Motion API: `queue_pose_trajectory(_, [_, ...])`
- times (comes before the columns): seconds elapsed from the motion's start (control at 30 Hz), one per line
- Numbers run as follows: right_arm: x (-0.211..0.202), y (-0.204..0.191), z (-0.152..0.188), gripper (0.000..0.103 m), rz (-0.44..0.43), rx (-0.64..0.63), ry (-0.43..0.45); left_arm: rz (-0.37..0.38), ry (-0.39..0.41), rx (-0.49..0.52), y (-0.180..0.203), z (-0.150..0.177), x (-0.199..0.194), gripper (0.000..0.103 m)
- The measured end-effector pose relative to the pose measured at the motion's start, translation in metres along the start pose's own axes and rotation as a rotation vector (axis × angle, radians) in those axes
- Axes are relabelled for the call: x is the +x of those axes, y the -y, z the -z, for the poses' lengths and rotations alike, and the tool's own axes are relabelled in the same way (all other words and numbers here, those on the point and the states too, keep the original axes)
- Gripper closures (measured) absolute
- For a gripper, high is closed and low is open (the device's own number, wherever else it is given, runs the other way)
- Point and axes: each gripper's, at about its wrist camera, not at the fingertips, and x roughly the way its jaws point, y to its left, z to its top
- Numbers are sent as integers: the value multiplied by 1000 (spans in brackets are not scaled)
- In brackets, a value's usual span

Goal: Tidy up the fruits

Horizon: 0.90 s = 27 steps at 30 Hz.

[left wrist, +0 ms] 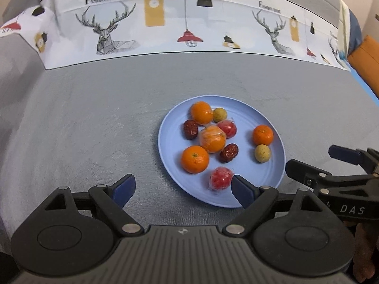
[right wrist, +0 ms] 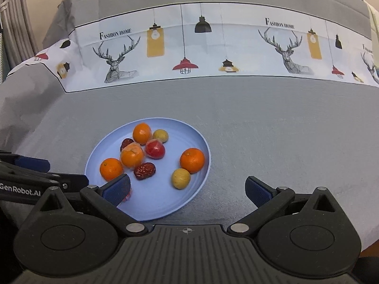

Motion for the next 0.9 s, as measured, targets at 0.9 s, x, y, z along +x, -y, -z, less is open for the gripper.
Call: queue_pose_trajectory(0.9, [7,-6,0,1,2,-31,-11,-5,-28,-2,2,2,6,11])
